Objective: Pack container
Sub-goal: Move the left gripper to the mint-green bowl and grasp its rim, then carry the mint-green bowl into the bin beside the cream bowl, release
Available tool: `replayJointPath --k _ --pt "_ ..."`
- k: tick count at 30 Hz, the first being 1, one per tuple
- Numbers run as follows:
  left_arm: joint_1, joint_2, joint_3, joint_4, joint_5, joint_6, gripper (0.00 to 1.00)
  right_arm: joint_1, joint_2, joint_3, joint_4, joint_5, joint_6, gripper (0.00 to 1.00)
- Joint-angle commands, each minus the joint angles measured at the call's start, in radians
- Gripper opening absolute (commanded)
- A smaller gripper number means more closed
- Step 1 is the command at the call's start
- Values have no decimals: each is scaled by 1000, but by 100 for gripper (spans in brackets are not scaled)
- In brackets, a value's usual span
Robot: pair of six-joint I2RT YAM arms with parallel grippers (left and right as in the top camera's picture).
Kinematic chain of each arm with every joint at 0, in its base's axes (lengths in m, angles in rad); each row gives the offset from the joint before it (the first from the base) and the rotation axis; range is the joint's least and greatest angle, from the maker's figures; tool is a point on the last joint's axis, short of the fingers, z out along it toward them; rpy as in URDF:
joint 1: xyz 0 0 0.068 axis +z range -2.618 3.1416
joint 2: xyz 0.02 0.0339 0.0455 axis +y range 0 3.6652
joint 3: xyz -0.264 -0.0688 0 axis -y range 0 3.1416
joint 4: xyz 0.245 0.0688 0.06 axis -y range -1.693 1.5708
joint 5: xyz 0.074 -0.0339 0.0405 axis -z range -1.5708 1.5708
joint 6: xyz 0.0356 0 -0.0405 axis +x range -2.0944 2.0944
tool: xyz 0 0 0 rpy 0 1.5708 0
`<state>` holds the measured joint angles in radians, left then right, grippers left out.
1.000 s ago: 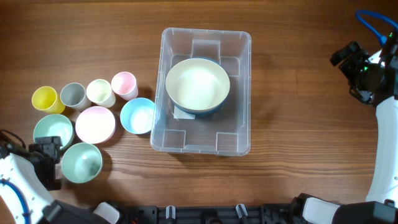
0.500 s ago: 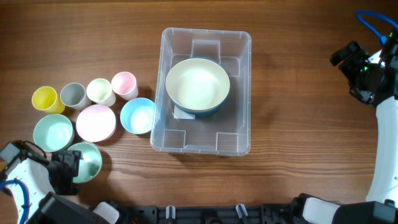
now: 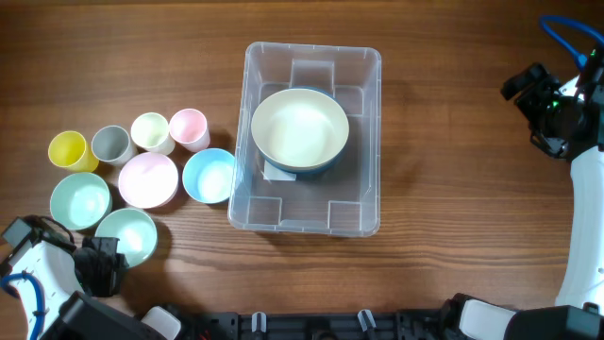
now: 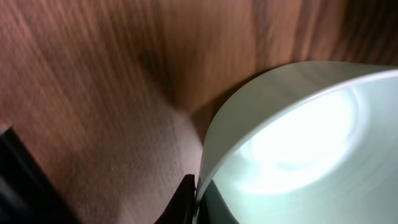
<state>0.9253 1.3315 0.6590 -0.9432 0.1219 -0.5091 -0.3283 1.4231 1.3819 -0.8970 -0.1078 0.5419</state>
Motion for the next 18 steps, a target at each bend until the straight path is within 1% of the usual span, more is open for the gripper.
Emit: replayJointPath --k 1,3,9,13,16,18 --pt "6 -20 -7 -44 -6 4 4 0 10 10 3 3 11 100" --pt "6 -42 -7 -64 24 5 4 0 10 10 3 3 11 99" --pt "6 -158 40 -103 212 6 4 0 10 10 2 3 11 99" --pt "6 -236 164 -147 317 43 4 0 10 10 3 3 11 100" --pt "-28 -283 325 -207 324 79 4 0 10 10 3 3 11 99" --pt "-83 -297 429 -225 323 93 4 0 10 10 3 3 11 99"
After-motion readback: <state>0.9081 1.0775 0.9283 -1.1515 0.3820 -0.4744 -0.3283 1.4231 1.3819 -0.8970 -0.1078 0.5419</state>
